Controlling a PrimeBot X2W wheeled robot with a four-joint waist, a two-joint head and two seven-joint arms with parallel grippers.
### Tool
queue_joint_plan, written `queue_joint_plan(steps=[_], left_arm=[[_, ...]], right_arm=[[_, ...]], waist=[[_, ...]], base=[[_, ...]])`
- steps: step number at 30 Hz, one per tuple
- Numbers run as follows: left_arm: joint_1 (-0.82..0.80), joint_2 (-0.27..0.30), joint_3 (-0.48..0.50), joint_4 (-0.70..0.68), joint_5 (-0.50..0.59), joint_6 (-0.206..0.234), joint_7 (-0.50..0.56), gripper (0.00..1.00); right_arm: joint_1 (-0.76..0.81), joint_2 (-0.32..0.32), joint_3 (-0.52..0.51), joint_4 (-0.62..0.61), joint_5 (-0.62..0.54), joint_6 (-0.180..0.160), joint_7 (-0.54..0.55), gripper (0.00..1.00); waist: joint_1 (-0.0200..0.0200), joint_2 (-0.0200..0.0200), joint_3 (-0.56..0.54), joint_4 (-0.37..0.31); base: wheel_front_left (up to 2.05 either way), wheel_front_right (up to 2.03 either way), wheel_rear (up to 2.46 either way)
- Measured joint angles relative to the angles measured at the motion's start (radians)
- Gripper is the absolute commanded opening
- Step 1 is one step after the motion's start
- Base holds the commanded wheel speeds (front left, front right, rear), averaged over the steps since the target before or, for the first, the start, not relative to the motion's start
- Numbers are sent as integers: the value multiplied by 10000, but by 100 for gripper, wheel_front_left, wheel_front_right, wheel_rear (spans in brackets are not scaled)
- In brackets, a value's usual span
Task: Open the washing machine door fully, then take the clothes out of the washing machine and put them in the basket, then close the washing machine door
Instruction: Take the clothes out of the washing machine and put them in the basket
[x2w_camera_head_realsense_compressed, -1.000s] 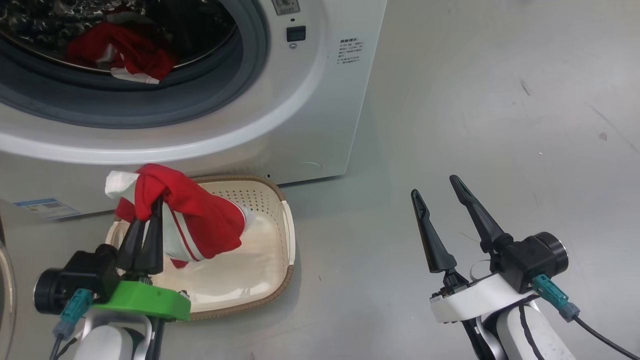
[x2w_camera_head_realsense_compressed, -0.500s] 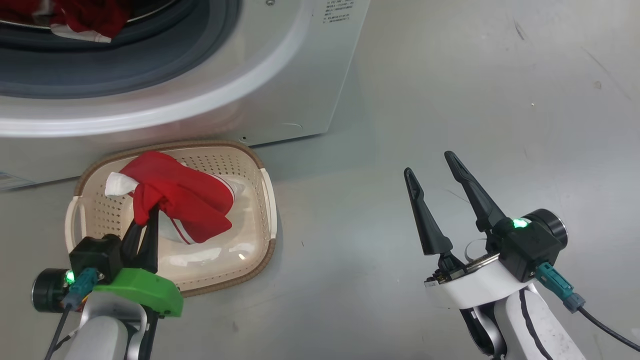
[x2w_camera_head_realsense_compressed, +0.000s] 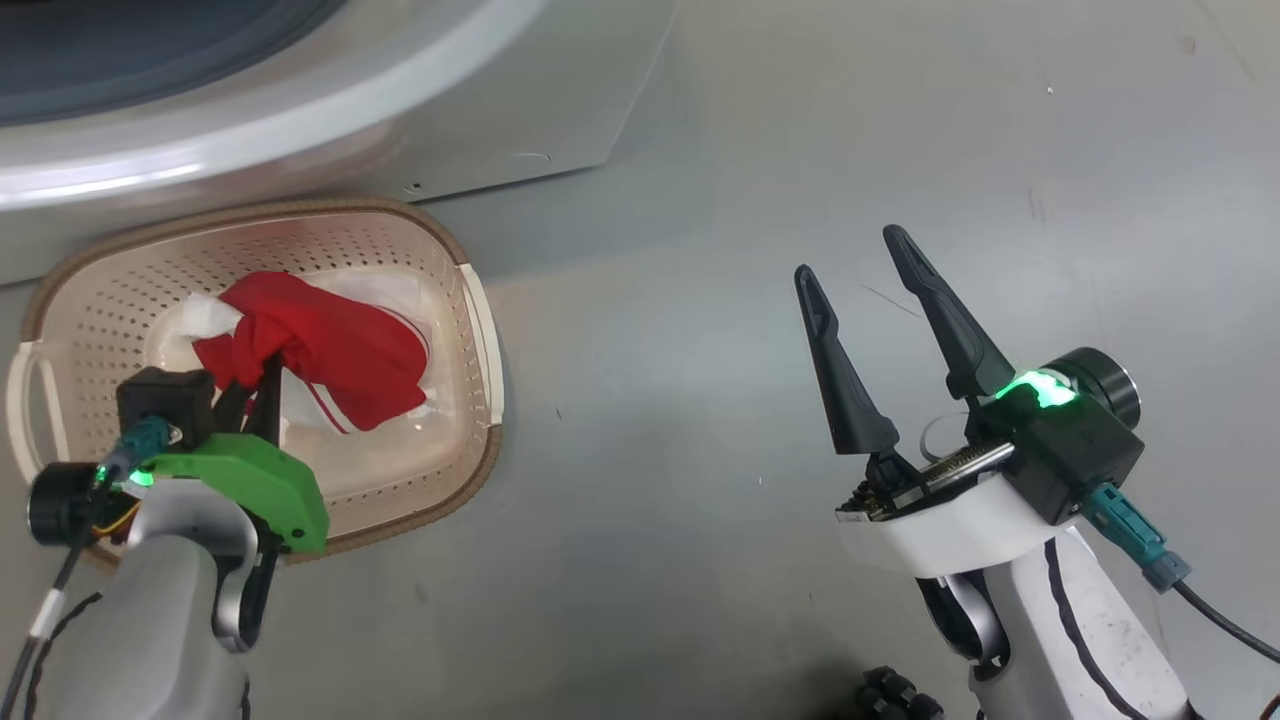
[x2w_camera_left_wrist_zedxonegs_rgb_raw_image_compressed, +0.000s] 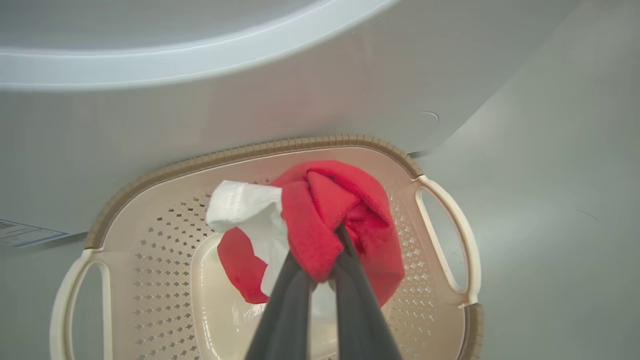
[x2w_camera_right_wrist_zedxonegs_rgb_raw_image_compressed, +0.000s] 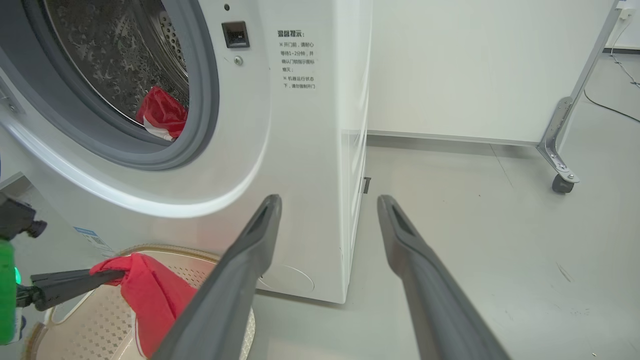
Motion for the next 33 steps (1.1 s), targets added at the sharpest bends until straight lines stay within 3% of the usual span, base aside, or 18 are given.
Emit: queue_joint_plan(steps=[11,22,24,25,26,33], left_arm=[[-1140,61,293,1745,-349,-75,502,0],[-1686,38,378,2930,-443,-251,431,0],[-1690,13,370,3099,-443,-265,324,44],[-1695,8,366,3187,-443,-265,259,77],[-1704,2,374,3277,-443,-265,176,100],[-1778,-61,370,3609,-391,-265,-604,100]], right_arm=[[-768,25,230,-167,280,-178,0,100],[-1081,23,353,33,362,-276,0,100],[-1112,23,366,79,364,-278,0,100],[-1112,23,378,123,376,-278,0,100],[-1112,23,382,171,378,-280,0,100],[-1112,23,332,339,378,-364,0,100]], waist=[[1,0,1158,-264],[0,0,1262,-336],[0,0,1195,-325],[0,0,1158,-320],[0,0,1116,-314],[0,0,753,-238]], base=[[0,0,0],[0,0,0],[0,0,0],[0,0,0],[0,0,0],[0,0,0]])
